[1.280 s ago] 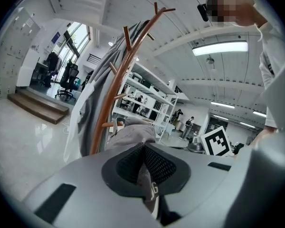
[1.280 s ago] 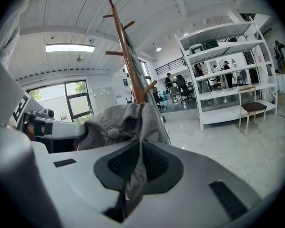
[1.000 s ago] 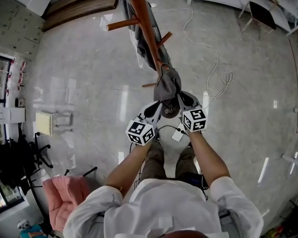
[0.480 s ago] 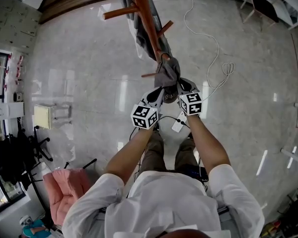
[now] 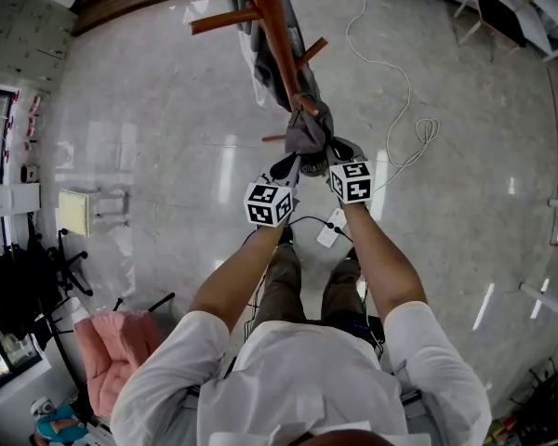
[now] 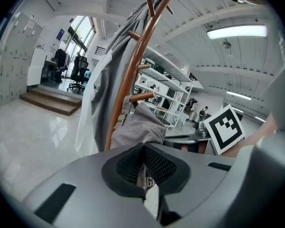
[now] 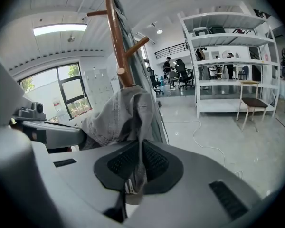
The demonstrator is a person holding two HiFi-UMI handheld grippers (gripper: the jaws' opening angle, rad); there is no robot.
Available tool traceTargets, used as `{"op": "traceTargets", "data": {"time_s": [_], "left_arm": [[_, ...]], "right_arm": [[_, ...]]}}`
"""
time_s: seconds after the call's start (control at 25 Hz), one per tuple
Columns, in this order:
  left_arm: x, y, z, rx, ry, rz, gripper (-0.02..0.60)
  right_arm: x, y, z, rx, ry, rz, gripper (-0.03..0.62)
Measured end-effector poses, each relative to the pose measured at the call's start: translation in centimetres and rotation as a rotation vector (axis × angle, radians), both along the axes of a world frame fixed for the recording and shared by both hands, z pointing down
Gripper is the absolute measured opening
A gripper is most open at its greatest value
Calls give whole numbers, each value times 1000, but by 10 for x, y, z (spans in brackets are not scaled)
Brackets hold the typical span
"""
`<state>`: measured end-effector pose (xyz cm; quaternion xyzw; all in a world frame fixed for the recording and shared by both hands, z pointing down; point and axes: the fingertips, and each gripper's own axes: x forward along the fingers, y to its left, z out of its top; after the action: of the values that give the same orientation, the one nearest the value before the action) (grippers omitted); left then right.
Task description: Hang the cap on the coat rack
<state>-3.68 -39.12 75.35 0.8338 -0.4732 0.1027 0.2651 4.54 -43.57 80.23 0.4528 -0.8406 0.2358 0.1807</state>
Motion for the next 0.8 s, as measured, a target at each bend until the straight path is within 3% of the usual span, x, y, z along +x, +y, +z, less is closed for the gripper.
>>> {"op": "traceTargets", "data": {"time_s": [0.36,0.8], "left_arm": [[-9,-11,32,-15,-124,-31,23],[-23,-33,63,-106,-148,-96,23]], "right_arm": [[-2,-15,23,-60,32,2,35],[-7,-21,41,-127,71,-30,35]]}}
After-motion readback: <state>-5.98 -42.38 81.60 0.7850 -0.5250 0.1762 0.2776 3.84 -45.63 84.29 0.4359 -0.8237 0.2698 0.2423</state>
